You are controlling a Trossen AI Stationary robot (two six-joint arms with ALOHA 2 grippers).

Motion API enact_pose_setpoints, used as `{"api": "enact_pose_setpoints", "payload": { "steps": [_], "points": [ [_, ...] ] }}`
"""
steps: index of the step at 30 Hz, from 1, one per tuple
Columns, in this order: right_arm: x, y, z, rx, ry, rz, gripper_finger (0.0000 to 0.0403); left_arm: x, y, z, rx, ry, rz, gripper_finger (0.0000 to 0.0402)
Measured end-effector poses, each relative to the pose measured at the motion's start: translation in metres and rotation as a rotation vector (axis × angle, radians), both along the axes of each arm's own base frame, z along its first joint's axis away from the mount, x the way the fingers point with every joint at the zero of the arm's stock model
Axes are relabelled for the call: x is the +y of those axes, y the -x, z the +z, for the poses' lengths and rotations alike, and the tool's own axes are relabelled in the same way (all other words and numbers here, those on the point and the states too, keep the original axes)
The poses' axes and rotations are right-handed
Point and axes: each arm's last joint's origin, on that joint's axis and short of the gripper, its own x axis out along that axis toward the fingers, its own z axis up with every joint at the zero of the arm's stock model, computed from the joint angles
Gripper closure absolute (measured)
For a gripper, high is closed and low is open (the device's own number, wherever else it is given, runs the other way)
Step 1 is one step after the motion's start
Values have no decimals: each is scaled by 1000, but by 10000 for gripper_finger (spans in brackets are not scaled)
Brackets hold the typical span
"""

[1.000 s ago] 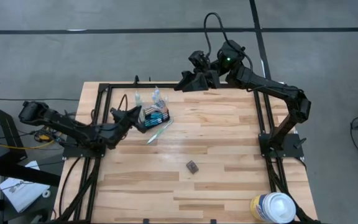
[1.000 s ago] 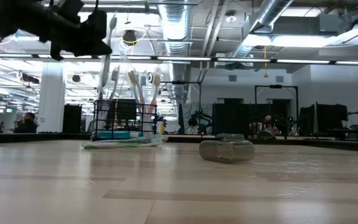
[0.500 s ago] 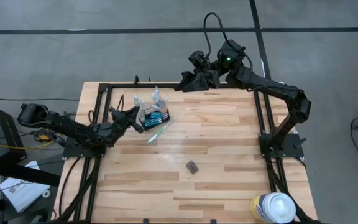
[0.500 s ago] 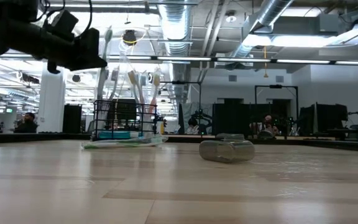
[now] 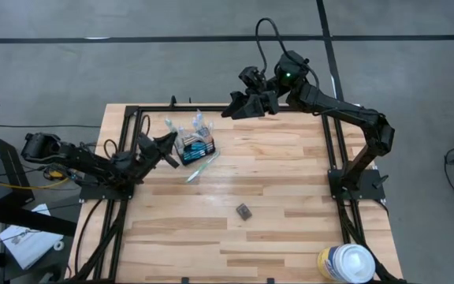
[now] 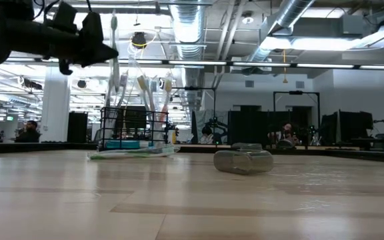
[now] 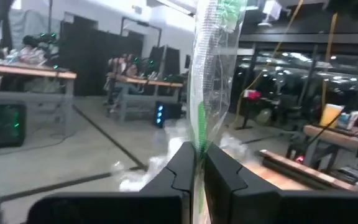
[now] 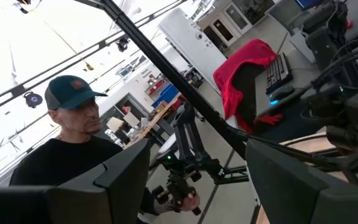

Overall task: Pick & Place toothbrushing station
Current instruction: Put the green toothbrush into the black organizer

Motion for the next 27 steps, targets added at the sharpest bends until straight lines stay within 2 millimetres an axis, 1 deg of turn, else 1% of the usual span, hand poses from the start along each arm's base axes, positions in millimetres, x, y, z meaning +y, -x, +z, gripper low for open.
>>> {"api": "enact_pose_setpoints", "payload": {
  "steps": [4, 8, 12, 23, 27],
  "points": [
    [0, 0, 0, 0, 0, 0, 147, -1, -2, 1, 11, -19, -33, 395],
    [0, 0, 0, 0, 0, 0, 147, -2, -7, -6, 66, -38, -72, 395],
    [0, -1, -2, 15, -5, 1, 147, -5, -13, -17, 118, -20, -98, 395],
    [6, -2, -2, 23, -8, 17, 147, -6, -21, -36, 212, 0, -90, 395],
    [9, -4, -7, 50, 2, 22, 147, -6, -20, -43, 227, 22, -90, 395]
  ]
}}
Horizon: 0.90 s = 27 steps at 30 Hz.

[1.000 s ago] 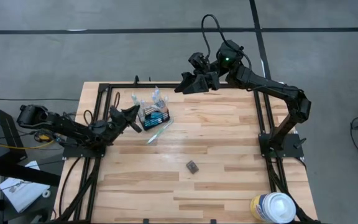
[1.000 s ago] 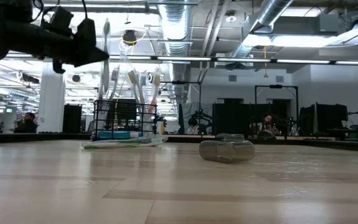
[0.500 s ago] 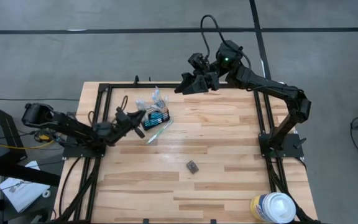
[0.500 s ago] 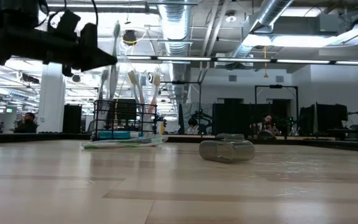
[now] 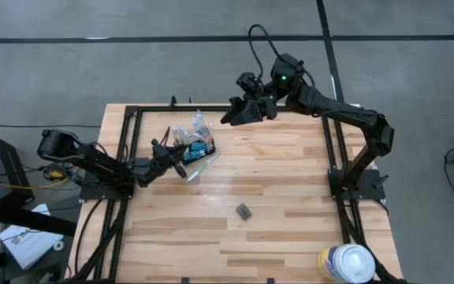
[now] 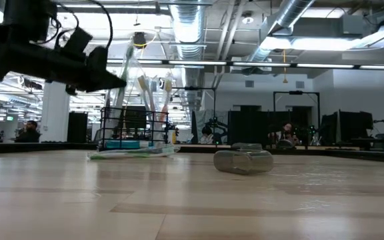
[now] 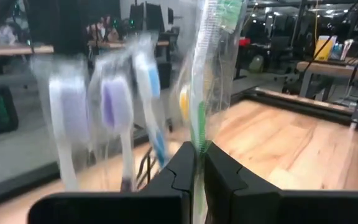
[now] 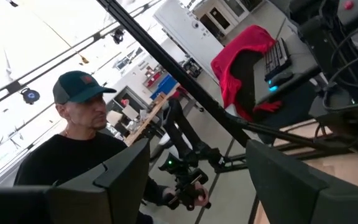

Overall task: Pick & Place toothbrushing station
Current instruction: Put the green toothbrush into the black organizer

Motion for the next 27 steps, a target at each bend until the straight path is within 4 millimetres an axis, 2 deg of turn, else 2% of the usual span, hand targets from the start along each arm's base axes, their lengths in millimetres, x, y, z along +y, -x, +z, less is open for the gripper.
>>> {"api": "enact_pose_setpoints", "payload": {
  "steps": [7, 24, 27],
  "points": [
    [7, -3, -6, 30, 19, 16, 147, 1, 17, -24, 22, 83, 25, 396],
    [7, -3, -7, 29, 28, 17, 147, 0, 14, -36, -7, 196, -17, 395],
    [7, -3, -7, 29, 28, 17, 147, 0, 14, -35, -19, 210, -24, 381]
  ]
}}
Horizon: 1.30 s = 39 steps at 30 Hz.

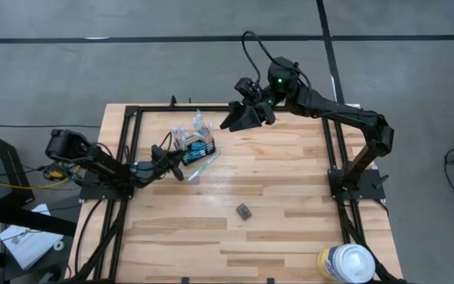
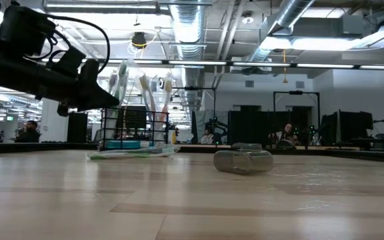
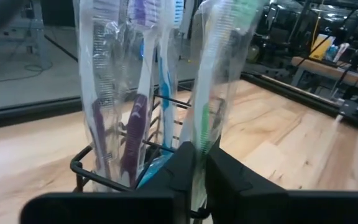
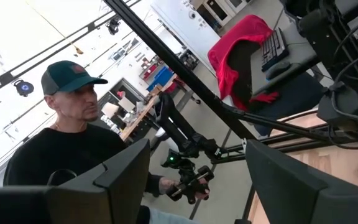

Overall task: Pick & Place toothbrushing station
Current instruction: Put the green toothbrush into the black organizer

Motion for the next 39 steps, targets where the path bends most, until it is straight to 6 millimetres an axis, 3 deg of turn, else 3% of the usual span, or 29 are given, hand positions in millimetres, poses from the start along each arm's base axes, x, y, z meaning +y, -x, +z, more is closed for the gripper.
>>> {"api": "enact_pose_setpoints", "payload": {
  "steps": [13, 18, 25, 29, 35, 39],
  "points": [
    [0, 0, 0, 0, 0, 3, 147, -2, 0, 10, -31, -13, -97, 214],
    [0, 0, 0, 0, 0, 3, 147, -1, 0, 10, -28, -24, -77, 174],
    [0, 0, 0, 0, 1, 14, 147, -2, -2, 13, -44, -26, -75, 171],
    [1, 1, 0, 0, 2, 29, 147, -5, -14, 29, -115, -41, -130, 183],
    [-4, 2, 1, -10, 5, 21, 147, -20, -31, 78, -309, -72, -317, 201],
    [-8, 5, 8, -51, 1, 31, 147, -32, -38, 117, -342, -143, -377, 209]
  ]
}}
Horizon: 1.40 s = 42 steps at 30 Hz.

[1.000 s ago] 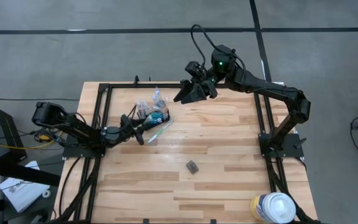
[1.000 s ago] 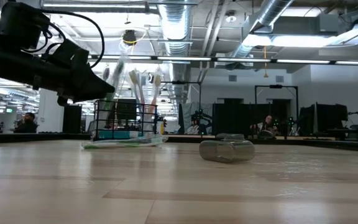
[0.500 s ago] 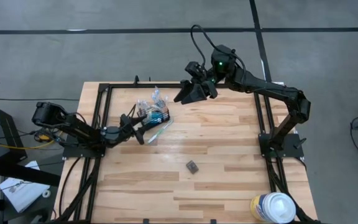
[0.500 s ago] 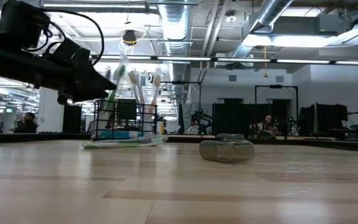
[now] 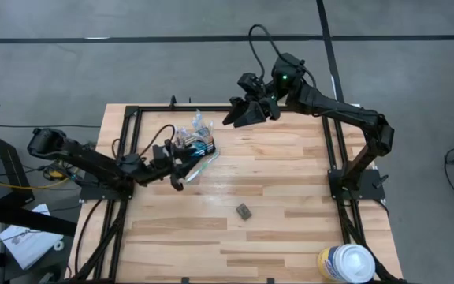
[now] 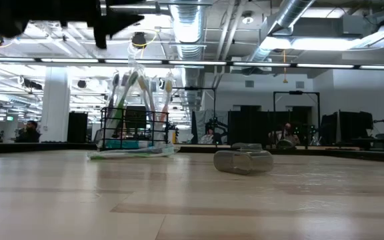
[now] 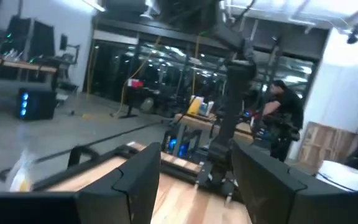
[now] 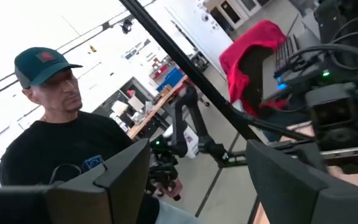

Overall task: Pick & Place toothbrushing station
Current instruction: Put the green toothbrush into the black organizer

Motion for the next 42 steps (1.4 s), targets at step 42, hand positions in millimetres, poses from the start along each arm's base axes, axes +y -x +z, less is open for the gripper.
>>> {"api": "enact_pose_setpoints", "payload": {
  "steps": [42],
  "points": [
    [-4, 6, 8, -67, 37, 84, 147, 11, -65, -71, 944, 779, -27, 220]
  ]
}}
